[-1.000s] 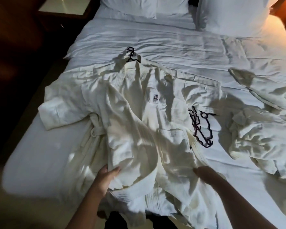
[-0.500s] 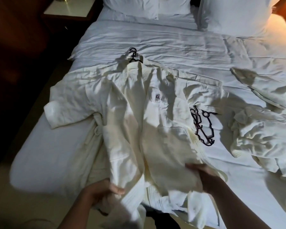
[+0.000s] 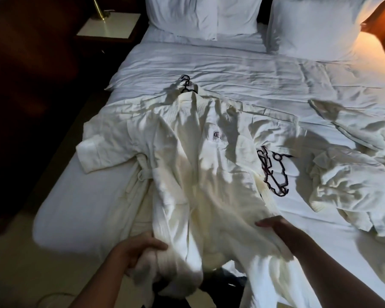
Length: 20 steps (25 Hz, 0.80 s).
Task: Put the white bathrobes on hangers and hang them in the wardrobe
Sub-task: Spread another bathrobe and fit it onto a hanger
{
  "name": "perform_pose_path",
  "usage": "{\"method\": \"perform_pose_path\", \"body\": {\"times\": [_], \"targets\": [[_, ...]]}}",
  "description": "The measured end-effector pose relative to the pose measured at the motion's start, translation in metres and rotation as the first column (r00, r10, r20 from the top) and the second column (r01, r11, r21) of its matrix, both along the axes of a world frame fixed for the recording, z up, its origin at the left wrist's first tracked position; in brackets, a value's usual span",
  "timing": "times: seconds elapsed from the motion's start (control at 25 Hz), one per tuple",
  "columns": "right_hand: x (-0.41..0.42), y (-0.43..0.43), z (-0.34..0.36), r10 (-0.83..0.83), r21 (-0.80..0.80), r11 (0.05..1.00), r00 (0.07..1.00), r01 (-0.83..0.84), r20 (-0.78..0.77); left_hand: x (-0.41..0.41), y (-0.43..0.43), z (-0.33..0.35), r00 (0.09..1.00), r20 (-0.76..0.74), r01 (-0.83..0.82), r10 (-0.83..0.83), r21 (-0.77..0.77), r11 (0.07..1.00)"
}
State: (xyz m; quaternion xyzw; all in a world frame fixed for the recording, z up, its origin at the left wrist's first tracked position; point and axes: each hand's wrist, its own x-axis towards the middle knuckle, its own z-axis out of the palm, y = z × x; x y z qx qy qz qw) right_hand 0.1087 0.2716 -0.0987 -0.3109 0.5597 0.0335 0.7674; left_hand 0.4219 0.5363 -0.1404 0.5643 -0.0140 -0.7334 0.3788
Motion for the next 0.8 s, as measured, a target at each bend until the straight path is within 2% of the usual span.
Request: {"method": "perform_pose_path", "body": {"times": [0.04, 0.12, 0.2, 0.24, 0.36, 0.44, 0.48, 0.52, 0.6, 0.68, 0.72, 0.8], "targets": [[-0.003, 0.0, 0.002, -0.07, -0.012, 0.997, 0.997, 0.07, -0.018, 0.003, 0.001, 0.002, 0.995, 0.006, -0.1, 0.1, 0.003, 0.995], [-0.004, 0.003, -0.001, -0.214, 0.008, 0.977, 0.976, 0.213, 0.052, -0.001, -0.002, 0.01, 0.951, -0.011, -0.309, 0.309, -0.044, 0.95], [-0.003, 0.011, -0.013, -0.269, 0.029, 0.963, 0.959, 0.268, 0.093, -0.014, -0.012, 0.019, 0.905, -0.044, -0.425, 0.423, -0.064, 0.903], [-0.002, 0.014, -0.016, -0.22, 0.025, 0.976, 0.971, 0.218, 0.096, -0.021, -0.018, 0.021, 0.897, -0.047, -0.442, 0.44, -0.064, 0.895], [-0.003, 0.021, -0.009, 0.115, 0.013, 0.993, 0.993, -0.114, -0.034, -0.024, -0.012, 0.016, 0.951, 0.008, -0.31, 0.31, 0.042, 0.95], [-0.026, 0.017, -0.01, 0.33, 0.007, 0.942, 0.917, -0.337, -0.226, -0.007, 0.013, 0.008, 0.975, 0.055, -0.22, 0.216, 0.091, 0.971], [-0.044, 0.013, -0.018, 0.393, -0.015, 0.909, 0.866, -0.417, -0.309, 0.004, 0.031, -0.004, 0.976, 0.157, -0.173, 0.151, 0.137, 0.975], [-0.064, 0.011, -0.026, 0.406, -0.048, 0.886, 0.82, -0.462, -0.403, 0.016, 0.051, -0.02, 0.951, 0.308, -0.106, 0.04, 0.202, 0.973], [-0.11, 0.01, -0.067, 0.324, -0.119, 0.849, 0.686, -0.515, -0.652, 0.024, 0.08, -0.049, 0.81, 0.562, -0.037, -0.166, 0.331, 0.943], [-0.133, 0.02, -0.105, 0.311, -0.086, 0.817, 0.562, -0.57, -0.766, 0.019, 0.095, -0.079, 0.684, 0.645, 0.036, -0.341, 0.437, 0.899], [-0.134, 0.027, -0.12, 0.322, -0.07, 0.81, 0.542, -0.582, -0.776, 0.014, 0.098, -0.091, 0.642, 0.666, 0.048, -0.381, 0.461, 0.886], [-0.102, 0.051, -0.122, 0.368, 0.019, 0.793, 0.453, -0.609, -0.812, 0.005, 0.104, -0.11, 0.618, 0.686, 0.019, -0.385, 0.476, 0.879]]}}
